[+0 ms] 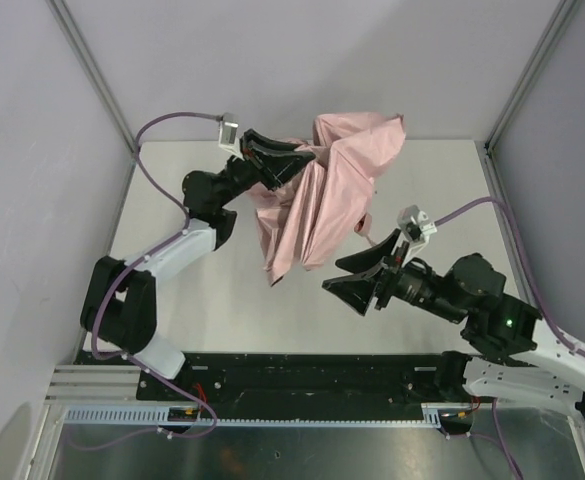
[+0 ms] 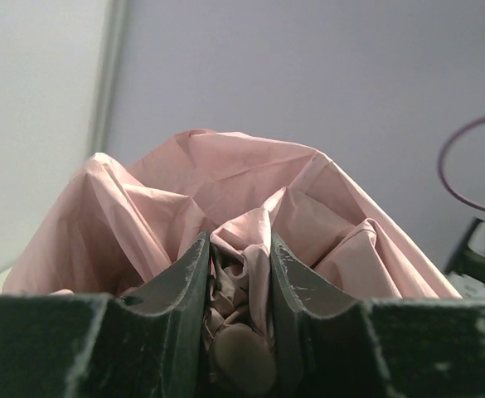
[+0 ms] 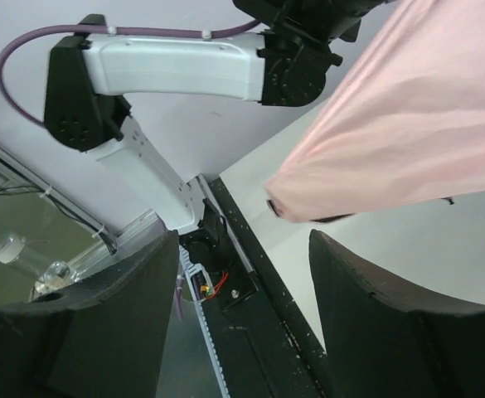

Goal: Put away the umbrella

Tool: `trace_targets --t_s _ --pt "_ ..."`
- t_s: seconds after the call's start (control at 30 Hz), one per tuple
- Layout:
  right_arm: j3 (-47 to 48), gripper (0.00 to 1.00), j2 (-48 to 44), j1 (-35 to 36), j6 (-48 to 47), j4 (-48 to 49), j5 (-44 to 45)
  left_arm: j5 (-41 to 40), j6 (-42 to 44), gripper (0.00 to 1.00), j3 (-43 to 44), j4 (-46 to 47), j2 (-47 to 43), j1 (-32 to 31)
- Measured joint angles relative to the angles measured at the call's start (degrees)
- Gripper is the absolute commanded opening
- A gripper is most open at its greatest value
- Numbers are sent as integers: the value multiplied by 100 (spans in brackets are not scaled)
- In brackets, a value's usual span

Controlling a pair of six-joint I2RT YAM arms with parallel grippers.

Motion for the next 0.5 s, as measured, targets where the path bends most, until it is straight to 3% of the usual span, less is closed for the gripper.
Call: trace_targets --t_s 0.17,0.4,0.47,0.5 --pt "170 71 435 824 -302 116 942 -964 796 0 -111 -1075 -494 -111" --pt "699 76 1027 2059 -1622 376 3156 -2393 1633 0 -195 -2343 -1019 -151" --pt "848 67 1198 2218 -2044 726 3429 -2820 1786 0 -195 -2710 -1088 -151" --pt "938 56 1322 2249 -2227 874 3497 -3018 1838 0 -195 -2879 -1117 -153"
